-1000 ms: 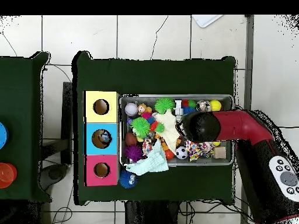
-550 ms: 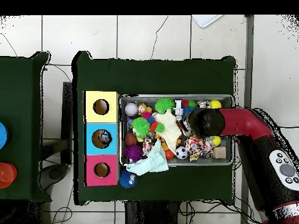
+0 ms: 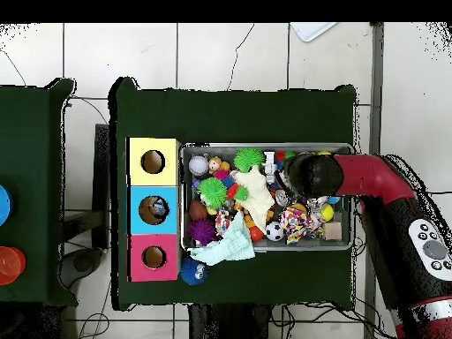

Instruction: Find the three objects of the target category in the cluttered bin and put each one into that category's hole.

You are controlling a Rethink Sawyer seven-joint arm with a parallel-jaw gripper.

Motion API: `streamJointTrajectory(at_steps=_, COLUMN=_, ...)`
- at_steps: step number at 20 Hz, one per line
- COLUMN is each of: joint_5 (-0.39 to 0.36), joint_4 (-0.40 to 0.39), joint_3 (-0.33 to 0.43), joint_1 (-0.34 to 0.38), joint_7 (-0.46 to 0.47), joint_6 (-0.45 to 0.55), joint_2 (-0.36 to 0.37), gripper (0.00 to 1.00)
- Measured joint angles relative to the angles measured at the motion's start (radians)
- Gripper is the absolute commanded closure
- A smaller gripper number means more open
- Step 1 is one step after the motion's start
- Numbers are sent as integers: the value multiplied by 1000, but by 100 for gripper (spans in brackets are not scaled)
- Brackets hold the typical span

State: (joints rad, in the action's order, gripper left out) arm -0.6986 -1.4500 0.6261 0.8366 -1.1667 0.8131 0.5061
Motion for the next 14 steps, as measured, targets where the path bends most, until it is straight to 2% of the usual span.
streamJointTrajectory(at_steps=8, joint_5=-8, joint_4=45, joint_3=3, joint_1=-13, joint_7=0, joint_6=0, joint_2=6, gripper=0)
streamJointTrajectory(at_steps=14, joint_5=-67, joint_4=81, joint_3=3, joint_1=-36, joint_7=0, joint_6=0, joint_2=5, gripper=0)
